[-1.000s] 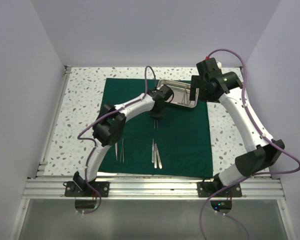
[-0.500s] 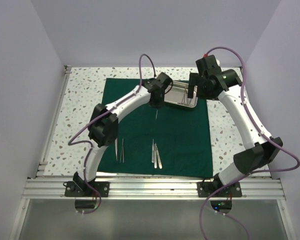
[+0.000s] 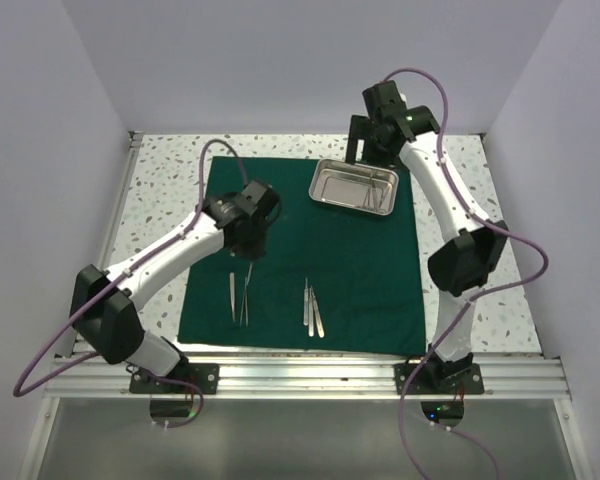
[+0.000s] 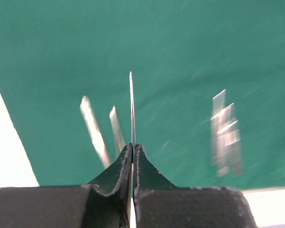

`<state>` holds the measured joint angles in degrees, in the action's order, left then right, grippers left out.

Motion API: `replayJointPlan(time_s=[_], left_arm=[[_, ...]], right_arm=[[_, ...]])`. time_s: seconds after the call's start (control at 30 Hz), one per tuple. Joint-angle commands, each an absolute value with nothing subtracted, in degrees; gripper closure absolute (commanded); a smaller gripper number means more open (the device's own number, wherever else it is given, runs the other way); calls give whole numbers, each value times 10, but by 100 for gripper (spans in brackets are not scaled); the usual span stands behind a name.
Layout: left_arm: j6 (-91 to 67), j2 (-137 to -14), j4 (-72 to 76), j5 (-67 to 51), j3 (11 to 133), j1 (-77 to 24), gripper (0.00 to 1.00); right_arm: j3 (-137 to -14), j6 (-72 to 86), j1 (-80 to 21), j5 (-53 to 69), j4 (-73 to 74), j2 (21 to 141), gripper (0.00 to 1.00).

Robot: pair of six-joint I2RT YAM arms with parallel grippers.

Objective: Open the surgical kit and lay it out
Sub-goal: Place the medical item in the surgical kit.

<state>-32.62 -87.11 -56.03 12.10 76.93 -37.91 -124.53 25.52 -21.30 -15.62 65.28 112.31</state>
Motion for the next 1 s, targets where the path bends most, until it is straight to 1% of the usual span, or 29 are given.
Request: replayJointPlan(time_s=[0.0, 0.03, 0.07, 0.1, 0.13, 0.17, 0.2, 0.23, 0.37, 0.67, 0.77, 0.8, 0.93, 0.97], left_arm=[[-352, -829, -560, 99, 667, -377, 100], [-352, -818, -540, 92, 650, -376, 96], [-345, -815, -527, 84, 633, -376, 89], [-339, -813, -516, 73, 611, -370, 59], [-330, -808, -492, 62, 601, -367, 44], [-327, -807, -486, 60, 595, -365, 31], [-326, -805, -481, 59, 589, -359, 10], [-324, -802, -475, 58, 589, -355, 1], [-318, -799, -473, 56, 609, -342, 1], [-284, -822, -504, 54, 685, -318, 0], [-268, -830, -513, 52, 694, -316, 1], [-265, -831, -516, 52, 696, -315, 1], [-248, -845, -524, 53, 707, -304, 1], [-245, -846, -524, 53, 709, -303, 1]], right_arm=[[-1323, 272, -210, -143, 653, 1183, 3], [-1338, 273, -210, -145, 655, 1213, 4], [-1362, 276, -209, -145, 657, 1230, 4], [-1371, 277, -209, -151, 654, 1243, 5], [-1376, 279, -207, -152, 653, 1255, 8], [-1387, 278, -205, -152, 650, 1279, 9], [-1391, 277, -203, -155, 646, 1288, 10], [-1396, 278, -201, -157, 646, 1299, 12], [-1394, 271, -192, -175, 629, 1332, 19], [-1424, 264, -174, -218, 581, 1408, 26], [-1440, 265, -170, -223, 570, 1436, 32], [-1445, 265, -169, -225, 569, 1444, 37], [-1455, 279, -160, -222, 560, 1481, 44], [-1455, 281, -158, -221, 557, 1485, 44]])
